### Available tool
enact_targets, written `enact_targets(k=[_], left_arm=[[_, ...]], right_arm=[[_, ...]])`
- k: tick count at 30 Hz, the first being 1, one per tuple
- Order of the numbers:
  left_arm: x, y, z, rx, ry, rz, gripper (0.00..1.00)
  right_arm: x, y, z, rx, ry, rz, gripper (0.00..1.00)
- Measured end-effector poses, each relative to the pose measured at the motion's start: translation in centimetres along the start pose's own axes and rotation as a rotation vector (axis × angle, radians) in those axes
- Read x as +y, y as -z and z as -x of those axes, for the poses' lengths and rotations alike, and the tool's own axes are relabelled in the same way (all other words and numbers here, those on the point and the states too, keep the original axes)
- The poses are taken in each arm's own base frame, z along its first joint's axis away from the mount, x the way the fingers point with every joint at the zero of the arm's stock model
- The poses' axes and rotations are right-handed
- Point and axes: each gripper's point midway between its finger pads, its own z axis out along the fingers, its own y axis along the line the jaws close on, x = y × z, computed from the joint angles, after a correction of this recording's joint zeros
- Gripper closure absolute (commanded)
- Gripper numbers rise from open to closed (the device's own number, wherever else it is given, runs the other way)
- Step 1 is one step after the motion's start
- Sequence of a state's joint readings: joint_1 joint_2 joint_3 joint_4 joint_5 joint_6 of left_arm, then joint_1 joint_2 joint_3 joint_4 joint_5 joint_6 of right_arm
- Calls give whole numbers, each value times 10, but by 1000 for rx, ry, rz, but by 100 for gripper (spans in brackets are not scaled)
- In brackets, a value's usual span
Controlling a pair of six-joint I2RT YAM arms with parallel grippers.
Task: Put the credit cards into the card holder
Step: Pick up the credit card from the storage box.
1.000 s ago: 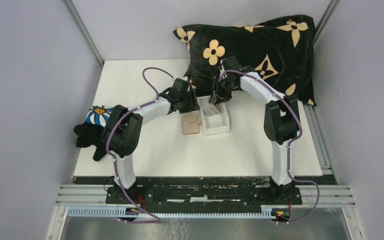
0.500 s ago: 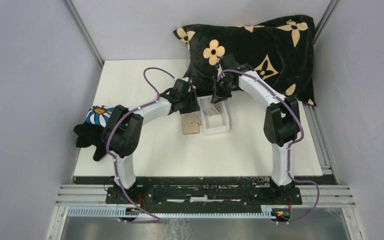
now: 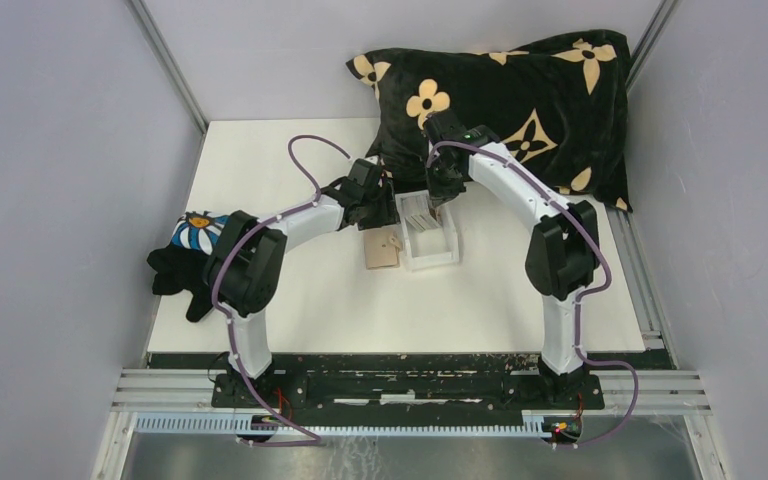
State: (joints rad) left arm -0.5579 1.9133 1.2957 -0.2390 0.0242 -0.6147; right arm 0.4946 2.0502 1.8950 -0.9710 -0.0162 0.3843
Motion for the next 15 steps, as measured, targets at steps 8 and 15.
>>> enact_targets(k=[8,15], left_arm=[[-5,21,17,-61,-3,7,31],[-24,68,47,-184,-27,-44,25]], right_arm=[[-14,41,17,-128,69,-129,99],[-12,95,26,-239,94,-114,99]])
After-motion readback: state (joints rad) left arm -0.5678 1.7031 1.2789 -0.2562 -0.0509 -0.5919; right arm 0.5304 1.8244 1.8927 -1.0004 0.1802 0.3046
